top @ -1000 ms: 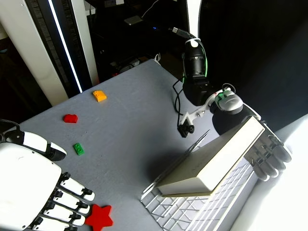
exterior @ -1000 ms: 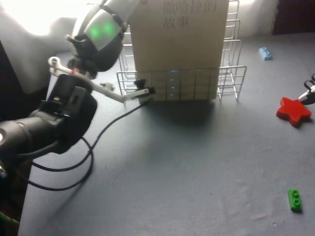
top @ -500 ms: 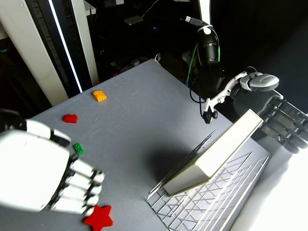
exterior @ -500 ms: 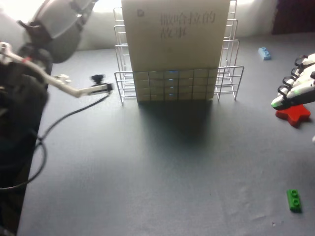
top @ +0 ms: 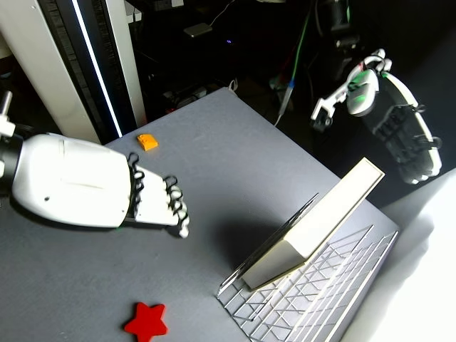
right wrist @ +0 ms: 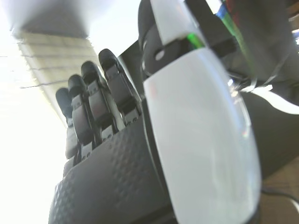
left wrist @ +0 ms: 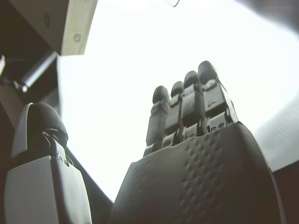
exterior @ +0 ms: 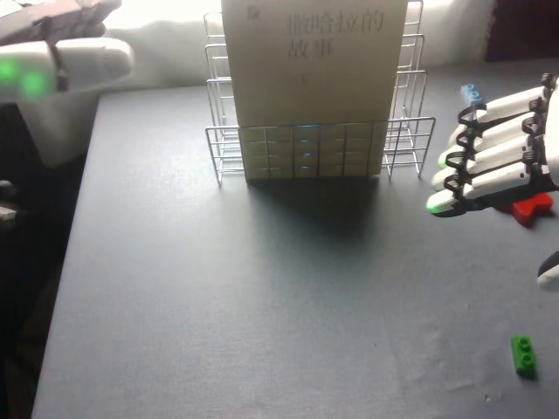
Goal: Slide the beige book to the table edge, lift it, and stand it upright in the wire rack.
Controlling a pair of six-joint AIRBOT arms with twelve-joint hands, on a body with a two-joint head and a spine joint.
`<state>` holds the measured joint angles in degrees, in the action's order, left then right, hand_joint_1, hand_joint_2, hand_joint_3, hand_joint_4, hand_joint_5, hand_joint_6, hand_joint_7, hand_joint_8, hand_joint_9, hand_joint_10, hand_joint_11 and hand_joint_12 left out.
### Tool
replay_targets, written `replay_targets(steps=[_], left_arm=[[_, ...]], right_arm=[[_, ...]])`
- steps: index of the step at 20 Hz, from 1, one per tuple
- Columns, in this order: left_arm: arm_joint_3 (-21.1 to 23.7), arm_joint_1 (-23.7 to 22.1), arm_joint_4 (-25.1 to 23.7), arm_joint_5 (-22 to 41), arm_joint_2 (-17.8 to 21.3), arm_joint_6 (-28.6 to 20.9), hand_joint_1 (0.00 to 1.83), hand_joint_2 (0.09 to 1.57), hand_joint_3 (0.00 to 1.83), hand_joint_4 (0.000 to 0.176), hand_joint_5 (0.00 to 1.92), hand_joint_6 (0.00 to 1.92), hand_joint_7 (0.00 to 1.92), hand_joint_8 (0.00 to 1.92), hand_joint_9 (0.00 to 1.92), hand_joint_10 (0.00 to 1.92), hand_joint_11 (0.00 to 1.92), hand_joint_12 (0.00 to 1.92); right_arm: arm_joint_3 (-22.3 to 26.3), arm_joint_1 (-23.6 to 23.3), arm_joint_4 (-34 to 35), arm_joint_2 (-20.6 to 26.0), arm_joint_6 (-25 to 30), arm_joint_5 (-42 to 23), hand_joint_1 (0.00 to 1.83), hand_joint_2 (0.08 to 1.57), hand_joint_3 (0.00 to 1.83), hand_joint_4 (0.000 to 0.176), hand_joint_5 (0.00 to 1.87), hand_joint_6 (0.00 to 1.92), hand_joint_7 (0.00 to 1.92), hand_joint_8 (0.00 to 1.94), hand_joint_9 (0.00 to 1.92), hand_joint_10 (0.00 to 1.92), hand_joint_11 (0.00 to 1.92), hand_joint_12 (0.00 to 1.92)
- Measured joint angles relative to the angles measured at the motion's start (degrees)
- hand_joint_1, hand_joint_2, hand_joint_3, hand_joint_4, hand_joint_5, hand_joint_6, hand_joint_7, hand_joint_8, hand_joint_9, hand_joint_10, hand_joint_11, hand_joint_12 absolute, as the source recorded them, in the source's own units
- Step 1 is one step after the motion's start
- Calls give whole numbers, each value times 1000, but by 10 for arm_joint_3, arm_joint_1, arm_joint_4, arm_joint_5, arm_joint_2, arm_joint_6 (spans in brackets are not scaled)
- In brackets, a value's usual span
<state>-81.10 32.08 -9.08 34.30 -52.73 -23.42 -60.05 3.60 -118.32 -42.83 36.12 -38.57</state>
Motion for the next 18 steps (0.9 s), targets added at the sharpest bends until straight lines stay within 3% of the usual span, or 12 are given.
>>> replay_targets(steps=[5, 9, 13, 17, 18], left_arm=[[6, 1, -235, -34, 59, -84, 662, 982, 1, 0, 181, 3, 95, 3, 90, 4, 0, 241], [38, 27, -345, -49, 105, -80, 610, 1001, 3, 0, 175, 5, 100, 5, 98, 5, 0, 221], [59, 56, -376, -90, 132, -69, 617, 1007, 2, 0, 196, 4, 125, 5, 114, 5, 0, 243], [69, 66, -372, -91, 145, -35, 572, 1040, 1, 0, 306, 16, 226, 11, 201, 14, 0, 444], [70, 68, -372, -91, 145, -32, 543, 1067, 0, 0, 432, 7, 388, 14, 344, 13, 10, 712]], right_arm=[[-1, -5, 62, -7, -83, -56, 204, 1209, 0, 0, 233, 7, 238, 6, 233, 7, 0, 637], [-4, -5, 76, -7, -105, -98, 184, 1225, 6, 0, 234, 0, 246, 0, 244, 2, 0, 674], [-9, -5, 113, -8, -105, -139, 238, 1222, 3, 0, 279, 8, 291, 6, 281, 7, 0, 753], [-9, -5, 122, -10, -115, -212, 265, 1226, 0, 0, 442, 9, 453, 5, 425, 12, 1, 1041], [-10, -5, 122, -10, -115, -223, 315, 1214, 0, 0, 542, 17, 570, 13, 529, 26, 102, 1076]])
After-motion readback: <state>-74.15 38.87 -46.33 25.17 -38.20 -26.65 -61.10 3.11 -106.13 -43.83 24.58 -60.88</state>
